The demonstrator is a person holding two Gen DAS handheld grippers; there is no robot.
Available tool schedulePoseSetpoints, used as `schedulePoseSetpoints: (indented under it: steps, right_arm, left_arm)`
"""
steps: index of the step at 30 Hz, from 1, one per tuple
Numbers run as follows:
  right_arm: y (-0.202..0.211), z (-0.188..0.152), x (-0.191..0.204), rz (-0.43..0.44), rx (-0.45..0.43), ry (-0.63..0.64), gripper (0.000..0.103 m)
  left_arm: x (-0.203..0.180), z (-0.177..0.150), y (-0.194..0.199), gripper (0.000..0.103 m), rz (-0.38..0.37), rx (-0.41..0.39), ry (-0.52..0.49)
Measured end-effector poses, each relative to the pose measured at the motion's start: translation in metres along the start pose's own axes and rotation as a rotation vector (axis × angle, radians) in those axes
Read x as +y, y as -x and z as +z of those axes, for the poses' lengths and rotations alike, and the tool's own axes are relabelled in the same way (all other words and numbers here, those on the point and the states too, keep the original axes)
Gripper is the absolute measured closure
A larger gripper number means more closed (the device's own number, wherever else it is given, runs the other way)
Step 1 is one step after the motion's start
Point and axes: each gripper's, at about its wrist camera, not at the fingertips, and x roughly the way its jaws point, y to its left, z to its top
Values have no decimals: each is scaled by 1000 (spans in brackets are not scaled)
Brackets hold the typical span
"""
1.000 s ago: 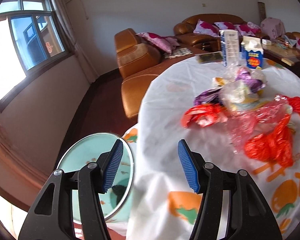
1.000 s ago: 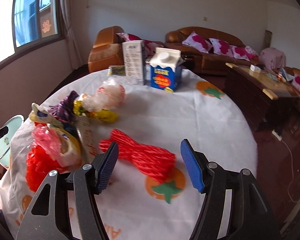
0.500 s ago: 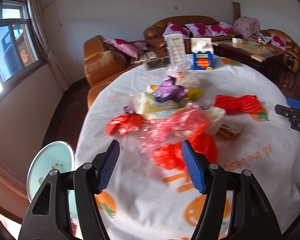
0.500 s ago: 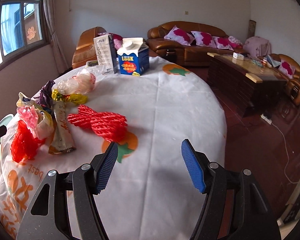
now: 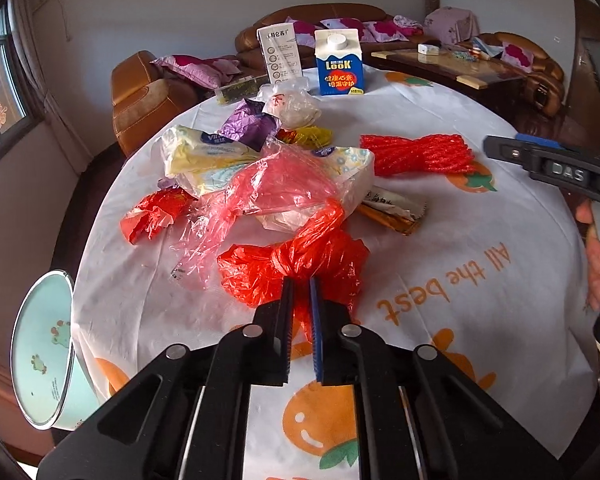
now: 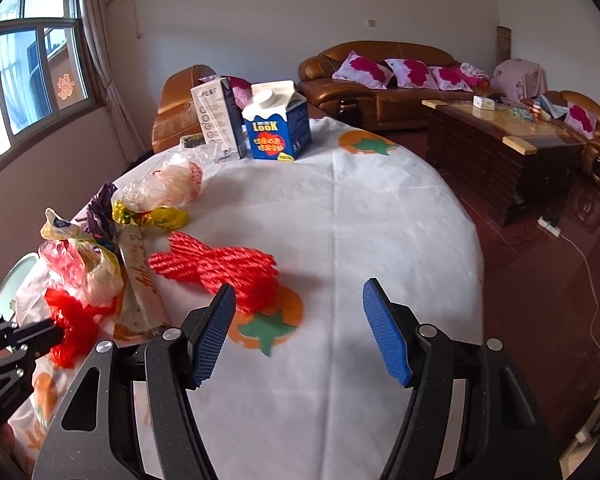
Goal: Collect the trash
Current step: 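Grasp the red plastic bag with the left gripper while the right grasps the red mesh bundle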
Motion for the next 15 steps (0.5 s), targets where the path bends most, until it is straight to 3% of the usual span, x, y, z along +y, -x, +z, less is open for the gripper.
schedulePoseSetpoints:
  steps: [6, 10, 13, 15]
  right_arm:
    - [-15, 15, 15, 15, 41, -18, 43]
    - [-37, 14, 14, 13, 127, -75, 49]
    - [-49, 10, 12, 21, 177, -84, 60]
    - [-50, 10, 15, 30, 184, -56, 75]
  left_arm:
    - [16, 0, 33, 96, 23, -69, 9]
    - [32, 7, 55, 97, 46, -117, 26]
    - [41, 10, 66, 97, 57, -138, 42]
    - [46, 12, 70, 97, 63, -145, 55]
